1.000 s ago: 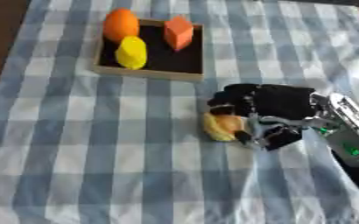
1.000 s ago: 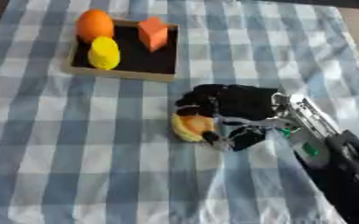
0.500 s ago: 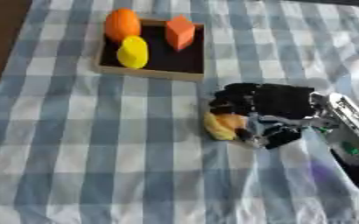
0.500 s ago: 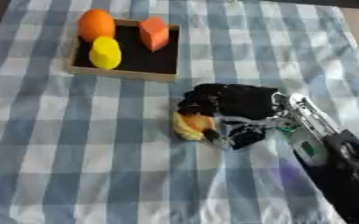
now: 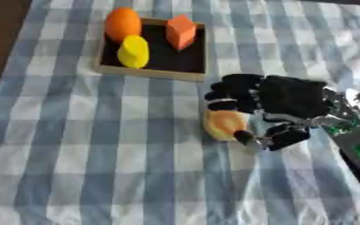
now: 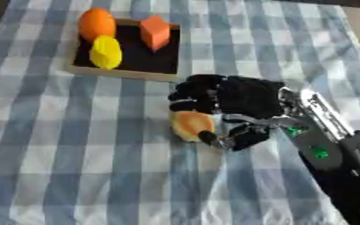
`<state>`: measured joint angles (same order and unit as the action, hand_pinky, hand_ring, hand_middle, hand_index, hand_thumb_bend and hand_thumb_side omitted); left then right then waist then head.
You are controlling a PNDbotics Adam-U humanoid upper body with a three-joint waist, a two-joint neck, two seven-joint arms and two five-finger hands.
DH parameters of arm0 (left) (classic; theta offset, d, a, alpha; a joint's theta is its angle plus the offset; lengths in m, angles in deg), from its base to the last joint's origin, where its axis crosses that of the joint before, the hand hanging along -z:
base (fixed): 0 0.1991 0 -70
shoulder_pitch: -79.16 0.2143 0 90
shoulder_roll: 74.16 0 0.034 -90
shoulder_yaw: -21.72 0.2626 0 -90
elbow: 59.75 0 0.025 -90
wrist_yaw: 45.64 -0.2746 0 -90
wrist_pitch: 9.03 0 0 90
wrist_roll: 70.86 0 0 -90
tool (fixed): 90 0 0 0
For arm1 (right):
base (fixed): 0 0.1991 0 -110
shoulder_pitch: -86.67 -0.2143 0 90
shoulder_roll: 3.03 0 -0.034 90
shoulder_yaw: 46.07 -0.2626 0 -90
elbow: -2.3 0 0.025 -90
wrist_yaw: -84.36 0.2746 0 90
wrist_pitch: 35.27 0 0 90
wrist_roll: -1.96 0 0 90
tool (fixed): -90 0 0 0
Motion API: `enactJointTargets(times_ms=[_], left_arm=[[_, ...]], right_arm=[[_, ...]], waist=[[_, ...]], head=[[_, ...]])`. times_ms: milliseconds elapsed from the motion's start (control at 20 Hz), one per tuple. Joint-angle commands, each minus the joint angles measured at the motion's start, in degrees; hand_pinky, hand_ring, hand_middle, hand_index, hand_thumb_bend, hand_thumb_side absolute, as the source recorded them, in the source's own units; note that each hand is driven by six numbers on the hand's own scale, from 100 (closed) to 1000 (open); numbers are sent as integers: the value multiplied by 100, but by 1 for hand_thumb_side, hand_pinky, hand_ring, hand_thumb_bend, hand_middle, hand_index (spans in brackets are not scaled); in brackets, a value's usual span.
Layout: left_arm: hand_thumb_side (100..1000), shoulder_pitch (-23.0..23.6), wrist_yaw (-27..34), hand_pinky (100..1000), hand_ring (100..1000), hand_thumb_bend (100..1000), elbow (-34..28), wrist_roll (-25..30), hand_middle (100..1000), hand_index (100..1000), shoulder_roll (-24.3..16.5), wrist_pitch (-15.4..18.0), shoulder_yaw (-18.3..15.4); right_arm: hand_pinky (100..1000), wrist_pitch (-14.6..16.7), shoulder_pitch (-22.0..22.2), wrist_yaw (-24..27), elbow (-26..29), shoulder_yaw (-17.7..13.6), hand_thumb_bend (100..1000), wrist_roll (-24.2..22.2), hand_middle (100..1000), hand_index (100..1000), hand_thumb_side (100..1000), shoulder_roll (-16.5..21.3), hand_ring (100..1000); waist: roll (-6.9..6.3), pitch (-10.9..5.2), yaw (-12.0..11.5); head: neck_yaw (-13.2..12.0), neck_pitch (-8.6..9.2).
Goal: Pick up objects on the table and place them in the box.
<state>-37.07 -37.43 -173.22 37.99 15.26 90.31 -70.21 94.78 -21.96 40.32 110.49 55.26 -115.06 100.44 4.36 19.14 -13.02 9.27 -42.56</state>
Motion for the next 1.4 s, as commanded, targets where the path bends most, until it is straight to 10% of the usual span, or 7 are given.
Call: enactJointTargets(times_ms=[50, 500, 1400], left_arm=[[655, -38, 16, 672, 799, 100, -112, 23, 744, 833, -62, 7, -37], [660, -47, 6, 672, 801, 100, -112, 44, 745, 833, -64, 16, -46], [658, -67, -4, 670, 803, 100, -112, 53, 747, 833, -42, 21, -44]], right_arm=[[1000, 406, -44, 116, 149, -53, 100, -642, 964, 1000, 243, 51, 1000], [1000, 420, -27, 175, 21, -25, 100, -930, 946, 1000, 198, -103, 1000], [1000, 400, -35, -89, -432, -27, 100, -1182, 970, 1000, 418, -337, 1000]], waist=[[-98, 1, 8], [-104, 49, -8], [-103, 95, -29]], head=[[19, 73], [60, 107], [56, 161]])
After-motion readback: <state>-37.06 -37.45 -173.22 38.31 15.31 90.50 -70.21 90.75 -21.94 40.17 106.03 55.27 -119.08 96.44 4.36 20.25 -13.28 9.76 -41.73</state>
